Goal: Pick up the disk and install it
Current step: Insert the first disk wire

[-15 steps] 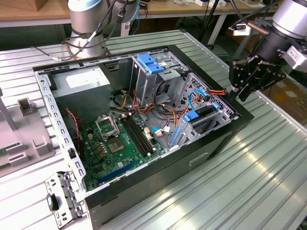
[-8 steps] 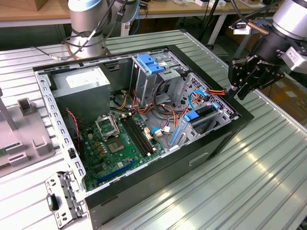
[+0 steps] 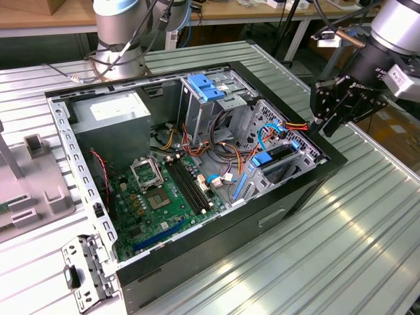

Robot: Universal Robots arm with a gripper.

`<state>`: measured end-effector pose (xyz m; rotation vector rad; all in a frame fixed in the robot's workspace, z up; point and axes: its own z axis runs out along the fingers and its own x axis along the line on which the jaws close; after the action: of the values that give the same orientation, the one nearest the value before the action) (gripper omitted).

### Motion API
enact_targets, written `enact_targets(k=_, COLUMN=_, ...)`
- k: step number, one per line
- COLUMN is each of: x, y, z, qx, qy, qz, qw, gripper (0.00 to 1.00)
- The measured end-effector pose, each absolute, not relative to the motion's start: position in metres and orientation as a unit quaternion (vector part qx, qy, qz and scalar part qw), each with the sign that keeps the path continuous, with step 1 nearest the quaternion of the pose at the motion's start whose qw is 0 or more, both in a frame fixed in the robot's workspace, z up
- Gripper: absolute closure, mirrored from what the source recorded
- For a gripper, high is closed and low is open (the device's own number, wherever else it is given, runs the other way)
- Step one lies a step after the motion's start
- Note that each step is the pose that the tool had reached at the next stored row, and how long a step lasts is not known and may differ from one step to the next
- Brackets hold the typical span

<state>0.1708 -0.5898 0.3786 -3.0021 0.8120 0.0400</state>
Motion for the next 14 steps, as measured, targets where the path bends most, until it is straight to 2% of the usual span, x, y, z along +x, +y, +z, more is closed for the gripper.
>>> enact_targets(k=14, x=0.1687, y=-0.5809, z=0.3722, qx=-0.949, qy=0.314, qz=0.011, qw=0.017, gripper=0.64)
